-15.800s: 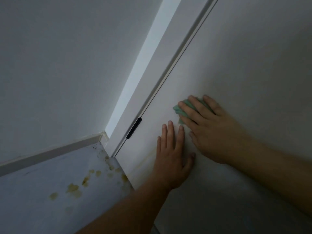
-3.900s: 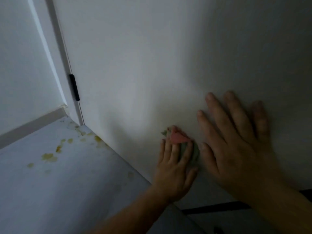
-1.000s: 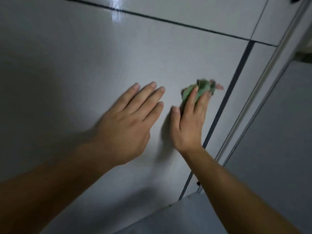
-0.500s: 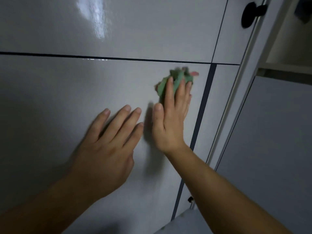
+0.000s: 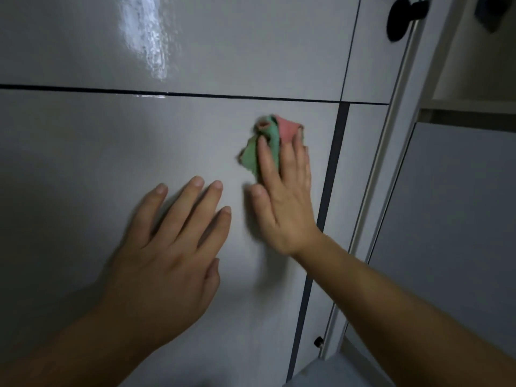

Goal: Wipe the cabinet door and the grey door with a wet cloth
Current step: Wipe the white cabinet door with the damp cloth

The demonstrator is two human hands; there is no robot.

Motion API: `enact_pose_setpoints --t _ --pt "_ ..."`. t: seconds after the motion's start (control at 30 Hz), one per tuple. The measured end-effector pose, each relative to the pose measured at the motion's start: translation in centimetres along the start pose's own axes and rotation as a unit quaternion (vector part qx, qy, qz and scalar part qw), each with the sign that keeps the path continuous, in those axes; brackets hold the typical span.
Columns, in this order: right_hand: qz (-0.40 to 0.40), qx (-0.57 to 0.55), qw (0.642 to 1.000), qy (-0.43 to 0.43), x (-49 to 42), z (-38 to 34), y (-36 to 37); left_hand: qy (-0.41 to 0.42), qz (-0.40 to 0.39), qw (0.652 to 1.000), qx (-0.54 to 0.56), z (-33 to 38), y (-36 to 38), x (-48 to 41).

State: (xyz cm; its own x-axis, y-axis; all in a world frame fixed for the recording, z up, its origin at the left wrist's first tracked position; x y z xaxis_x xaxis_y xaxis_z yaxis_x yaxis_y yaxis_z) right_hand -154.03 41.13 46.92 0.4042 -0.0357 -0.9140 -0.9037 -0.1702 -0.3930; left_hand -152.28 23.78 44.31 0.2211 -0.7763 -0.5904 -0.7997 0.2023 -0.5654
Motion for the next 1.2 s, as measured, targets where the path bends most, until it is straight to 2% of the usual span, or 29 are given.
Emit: enact_pose_setpoints --t 0.07,0.17,0.2,0.27,0.33,0.4,0.47,0.53,0.57,0.63,0.73,0.9,1.0,1.1,1.2 --pt "0.054 -0.014 0.993 0.099 -2.1 4.4 -1.4 0.001 0.009 1.000 -0.001 0.0 -0.4 -0.6" --pt "0.116 -0.095 0.942 0.301 -3.9 11.6 -3.8 0.016 0.019 1.000 0.004 0.4 -0.8 -2.5" --pt "0.113 -0.119 0.929 0.331 -3.8 12.2 -3.8 0.019 0.023 1.000 0.007 0.6 -0.9 -3.2" --pt "0.089 -0.110 0.940 0.310 -2.6 10.4 -3.0 0.022 0.028 0.999 0.011 1.0 -0.8 -4.3" --pt "0.032 -0.062 0.978 0.197 -0.1 6.8 -1.4 0.024 0.032 0.999 0.003 1.3 -0.3 -4.6" --pt "-0.008 -0.033 0.991 0.131 1.1 7.0 -1.0 0.028 0.041 0.999 -0.006 1.3 0.1 -4.5" --pt "0.030 -0.071 0.974 0.213 -1.0 11.1 -2.7 0.029 0.055 0.998 -0.006 1.2 0.4 -4.4" --pt "0.096 -0.139 0.930 0.327 -3.3 15.1 -4.4 0.030 0.065 0.997 -0.012 1.2 0.5 -4.4" --pt "0.112 -0.149 0.919 0.347 -3.6 15.8 -4.6 0.029 0.069 0.997 -0.012 1.3 0.6 -4.5" --pt "0.097 -0.127 0.930 0.330 -2.0 15.2 -3.7 0.025 0.080 0.996 -0.005 1.5 0.7 -4.4" --pt "0.021 -0.117 0.946 0.302 1.9 13.9 -1.9 0.028 0.095 0.995 -0.008 1.3 0.7 -4.2" --pt "0.082 -0.188 0.911 0.359 -3.6 15.3 -3.3 0.033 0.081 0.996 -0.024 1.2 1.3 -4.0" --pt "0.109 -0.144 0.928 0.326 -0.4 15.1 -2.6 0.032 0.082 0.996 -0.022 1.6 1.2 -4.2" --pt "0.069 -0.140 0.917 0.367 7.8 16.2 0.4 0.030 0.076 0.996 -0.019 1.7 1.0 -4.4" --pt "0.044 -0.163 0.892 0.418 8.7 16.4 0.9 0.030 0.063 0.997 -0.028 1.5 1.1 -4.3"
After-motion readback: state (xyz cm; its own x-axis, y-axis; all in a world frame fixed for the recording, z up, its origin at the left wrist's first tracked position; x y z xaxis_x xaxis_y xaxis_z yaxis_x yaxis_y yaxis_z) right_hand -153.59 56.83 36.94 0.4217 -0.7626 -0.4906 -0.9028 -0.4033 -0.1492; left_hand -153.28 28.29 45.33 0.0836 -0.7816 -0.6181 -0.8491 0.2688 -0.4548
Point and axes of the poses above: each hand's wrist, its own x-axis away from the middle knuckle, its own y-axis out of the palm, z = x × y, the point moved 7 cm from there along -x, towards the middle knuckle, and after that the axes turned 6 degrees about y, right-handed, at the moved point
